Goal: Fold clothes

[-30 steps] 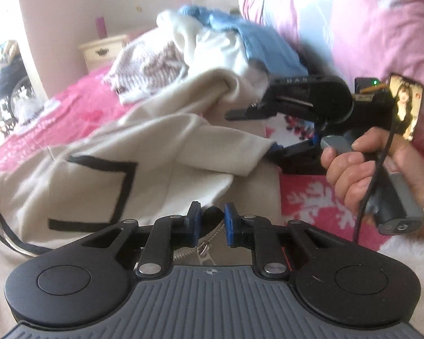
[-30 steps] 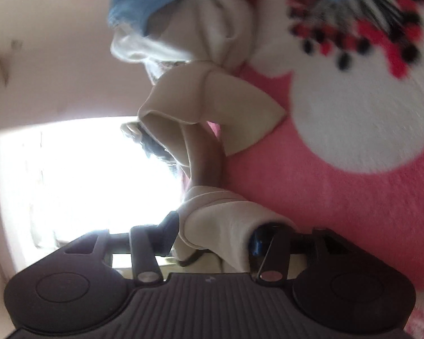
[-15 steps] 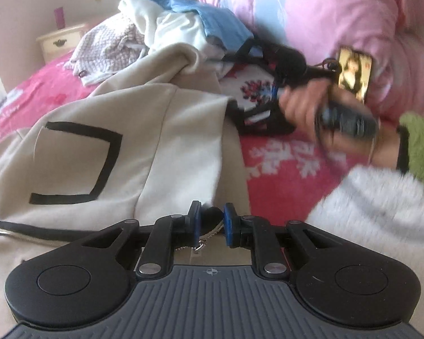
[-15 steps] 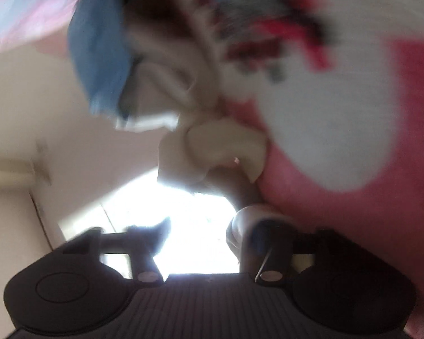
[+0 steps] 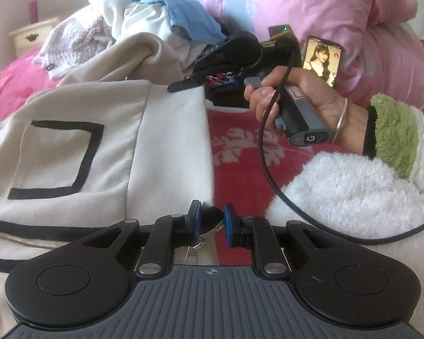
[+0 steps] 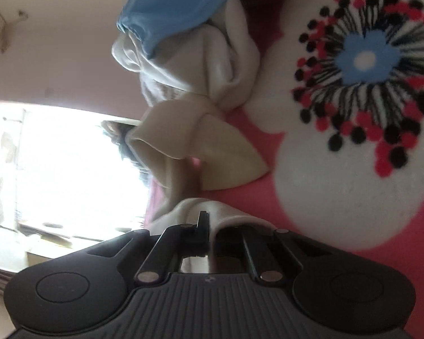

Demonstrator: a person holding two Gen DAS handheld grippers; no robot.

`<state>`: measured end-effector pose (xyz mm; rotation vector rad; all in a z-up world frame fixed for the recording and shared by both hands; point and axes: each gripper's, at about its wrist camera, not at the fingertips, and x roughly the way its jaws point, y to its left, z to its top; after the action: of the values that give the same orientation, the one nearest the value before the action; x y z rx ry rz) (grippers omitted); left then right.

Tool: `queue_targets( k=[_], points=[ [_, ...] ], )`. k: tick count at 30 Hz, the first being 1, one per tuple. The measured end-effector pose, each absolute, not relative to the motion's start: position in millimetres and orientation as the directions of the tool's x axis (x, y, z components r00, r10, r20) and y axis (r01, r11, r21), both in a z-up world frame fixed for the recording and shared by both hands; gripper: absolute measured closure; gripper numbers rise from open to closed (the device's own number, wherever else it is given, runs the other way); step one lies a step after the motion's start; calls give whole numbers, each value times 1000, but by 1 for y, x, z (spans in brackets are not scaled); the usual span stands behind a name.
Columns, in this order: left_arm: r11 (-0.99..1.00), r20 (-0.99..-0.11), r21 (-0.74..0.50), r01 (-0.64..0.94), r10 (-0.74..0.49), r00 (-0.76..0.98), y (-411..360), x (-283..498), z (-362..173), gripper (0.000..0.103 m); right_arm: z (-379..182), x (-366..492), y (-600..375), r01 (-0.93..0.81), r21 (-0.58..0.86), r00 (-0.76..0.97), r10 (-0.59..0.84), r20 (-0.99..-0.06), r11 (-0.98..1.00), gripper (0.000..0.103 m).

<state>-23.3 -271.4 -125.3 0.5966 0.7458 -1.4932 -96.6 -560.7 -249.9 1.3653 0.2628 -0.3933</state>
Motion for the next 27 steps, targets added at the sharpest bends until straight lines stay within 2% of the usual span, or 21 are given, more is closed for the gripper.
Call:
queue_targets(
  k=[2,4,8,10,11,12,13,16,20,23,27],
  points=[
    [8,-759,-99,995,-647,-70,-272,-25,-130,88,-248,-98,-562,446,878,894,-138,-427,171,99],
    [23,-779,-108,994,-623,-70,-274,-24,-135,87,-243,-93,-557,509,828,861,-145,-488,234,98],
    [79,-790,-142,987,-609,-66,-270,-21,-134,81,-236,-86,-549,592,732,801,-146,-580,337,94],
    [92,-789,-159,983,-611,-71,-263,-22,-128,79,-228,-92,-547,600,717,793,-147,-591,356,78],
    [100,-786,-160,982,-615,-66,-257,-22,-125,71,-224,-96,-545,604,711,790,-149,-595,361,72],
    [108,-783,-162,981,-619,-61,-252,-22,-122,67,-220,-102,-542,607,709,788,-151,-597,360,59],
    [123,-776,-170,978,-629,-55,-244,-20,-117,67,-215,-109,-539,615,702,782,-159,-603,359,57],
    [200,-738,-232,952,-674,-38,-226,-6,-104,66,-199,-134,-531,656,642,745,-207,-634,397,56],
    [311,-689,-298,903,-725,22,-224,22,-96,65,-180,-137,-516,625,622,773,-261,-578,473,61],
    [371,-685,-315,874,-726,62,-239,38,-104,64,-173,-126,-514,580,653,809,-255,-529,486,61],
    [436,-711,-338,834,-699,77,-253,54,-127,64,-162,-96,-534,545,692,833,-211,-512,474,60]
  ],
)
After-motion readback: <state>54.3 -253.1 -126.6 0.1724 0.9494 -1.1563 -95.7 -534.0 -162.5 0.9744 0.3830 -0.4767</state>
